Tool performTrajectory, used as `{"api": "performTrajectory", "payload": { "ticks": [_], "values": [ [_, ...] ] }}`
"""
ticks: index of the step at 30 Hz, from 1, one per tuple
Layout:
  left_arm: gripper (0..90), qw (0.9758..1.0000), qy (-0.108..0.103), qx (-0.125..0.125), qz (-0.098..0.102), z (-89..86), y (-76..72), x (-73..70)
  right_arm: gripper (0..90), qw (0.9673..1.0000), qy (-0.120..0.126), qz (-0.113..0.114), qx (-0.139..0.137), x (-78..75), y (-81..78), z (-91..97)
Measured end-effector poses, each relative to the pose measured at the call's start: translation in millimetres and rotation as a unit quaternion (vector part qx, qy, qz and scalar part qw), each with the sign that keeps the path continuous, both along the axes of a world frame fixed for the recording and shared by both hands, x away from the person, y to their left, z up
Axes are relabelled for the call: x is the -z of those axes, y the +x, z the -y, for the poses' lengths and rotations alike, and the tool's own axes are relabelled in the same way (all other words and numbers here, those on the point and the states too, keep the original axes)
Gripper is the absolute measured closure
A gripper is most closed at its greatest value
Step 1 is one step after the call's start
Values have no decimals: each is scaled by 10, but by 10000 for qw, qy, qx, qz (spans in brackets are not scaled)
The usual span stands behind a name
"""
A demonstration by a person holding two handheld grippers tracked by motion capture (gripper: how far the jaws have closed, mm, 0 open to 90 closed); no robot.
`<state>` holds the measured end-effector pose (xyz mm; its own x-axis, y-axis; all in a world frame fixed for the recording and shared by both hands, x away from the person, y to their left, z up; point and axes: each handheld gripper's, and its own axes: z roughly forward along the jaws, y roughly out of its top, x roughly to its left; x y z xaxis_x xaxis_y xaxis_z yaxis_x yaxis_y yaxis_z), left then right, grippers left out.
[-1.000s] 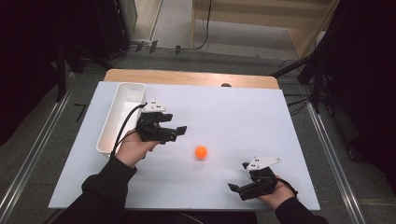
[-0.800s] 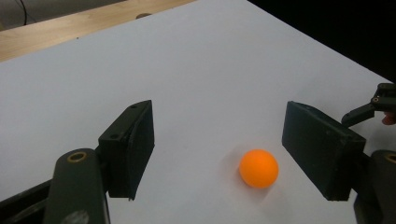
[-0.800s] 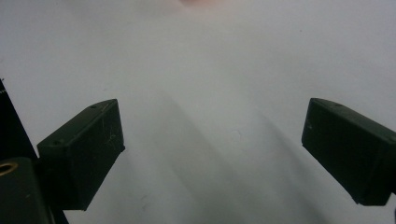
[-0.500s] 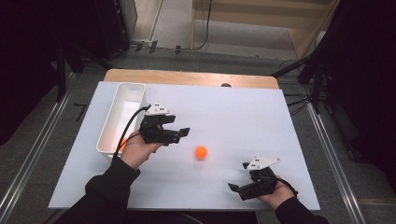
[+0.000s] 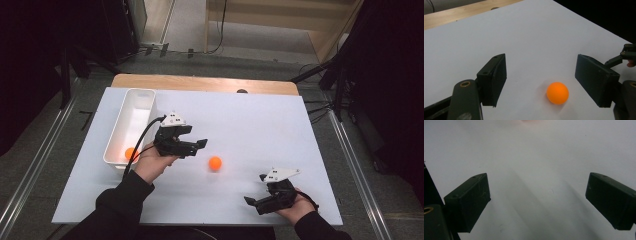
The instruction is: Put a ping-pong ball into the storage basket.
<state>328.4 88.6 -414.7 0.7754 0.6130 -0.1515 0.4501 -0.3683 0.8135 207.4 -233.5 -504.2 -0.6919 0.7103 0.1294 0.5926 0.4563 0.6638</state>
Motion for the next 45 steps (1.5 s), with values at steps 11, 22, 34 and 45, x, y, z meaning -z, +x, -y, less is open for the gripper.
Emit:
{"api": "performTrajectory", "payload": {
  "ticks": [11,22,34,45],
  "values": [
    [257,10000,12,44,25,67,-33,66,43,10000,-3,-9,2,1,-1,0],
    [257,9999,59,81,58,113,-53,120,44,10000,-8,-11,-6,2,-4,2],
    [257,9998,123,122,66,161,-62,179,44,10000,-19,-39,-5,2,-7,-1],
    [257,9998,144,149,41,220,-78,272,44,10000,-32,-43,-34,4,-8,0]
  ]
}}
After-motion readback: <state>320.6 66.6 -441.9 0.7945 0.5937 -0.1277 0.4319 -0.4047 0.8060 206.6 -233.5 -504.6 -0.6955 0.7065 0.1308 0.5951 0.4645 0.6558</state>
